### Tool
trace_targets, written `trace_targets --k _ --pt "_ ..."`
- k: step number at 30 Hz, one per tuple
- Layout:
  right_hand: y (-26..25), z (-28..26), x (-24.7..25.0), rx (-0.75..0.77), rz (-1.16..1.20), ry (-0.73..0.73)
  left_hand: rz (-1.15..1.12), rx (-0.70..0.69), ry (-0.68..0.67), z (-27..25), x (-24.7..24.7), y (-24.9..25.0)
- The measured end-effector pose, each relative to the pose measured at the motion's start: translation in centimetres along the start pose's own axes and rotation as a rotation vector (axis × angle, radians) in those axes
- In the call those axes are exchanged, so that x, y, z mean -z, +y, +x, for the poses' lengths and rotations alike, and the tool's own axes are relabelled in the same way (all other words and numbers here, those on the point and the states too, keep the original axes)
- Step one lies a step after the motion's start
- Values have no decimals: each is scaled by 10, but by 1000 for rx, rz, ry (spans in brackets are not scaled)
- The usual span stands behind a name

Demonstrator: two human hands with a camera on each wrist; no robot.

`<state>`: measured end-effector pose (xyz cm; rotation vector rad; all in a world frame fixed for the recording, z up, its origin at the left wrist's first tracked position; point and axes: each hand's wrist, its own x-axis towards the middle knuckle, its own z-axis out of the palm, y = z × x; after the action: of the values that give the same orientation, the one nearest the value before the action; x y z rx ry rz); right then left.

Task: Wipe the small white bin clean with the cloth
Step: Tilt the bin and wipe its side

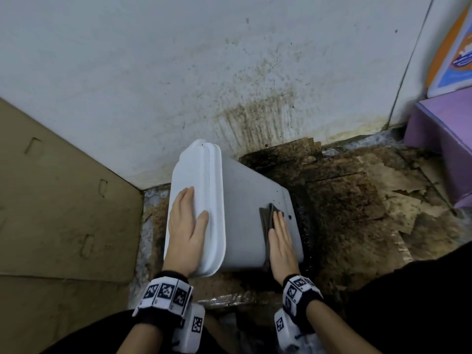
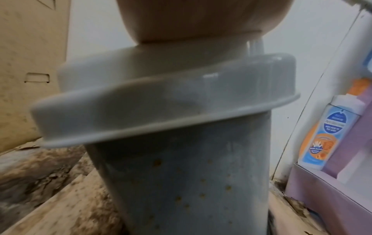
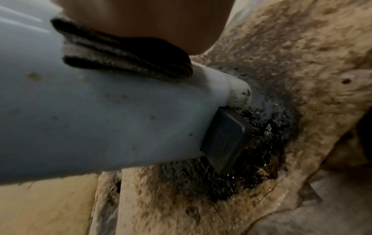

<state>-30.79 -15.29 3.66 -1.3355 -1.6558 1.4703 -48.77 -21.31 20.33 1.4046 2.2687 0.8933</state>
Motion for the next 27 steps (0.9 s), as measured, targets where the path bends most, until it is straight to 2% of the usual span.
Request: trace_targets --k 5,8,11,13,18,21,24,27 --pt "-13 5 -3 -94 -13 6 15 2 2 1 -1 1" --pt "-49 -11 -15 -106 -9 52 34 5 -3 0 -1 6" --pt "-101 -38 -37 84 26 7 39 13 -9 0 -1 8" --pt "-113 -46 -40 219 20 -15 33 17 -6 1 0 7" --pt "-73 -32 -15 397 -140 -62 16 5 -2 -2 0 3" --pt "-28 -20 -3 310 -171 -57 -9 7 8 -1 0 -1" --pt "16 -11 12 106 -155 -68 -24 1 15 -1 1 -5" --pt "32 -2 21 -117 -56 -55 -30 -17 13 -2 -1 -1"
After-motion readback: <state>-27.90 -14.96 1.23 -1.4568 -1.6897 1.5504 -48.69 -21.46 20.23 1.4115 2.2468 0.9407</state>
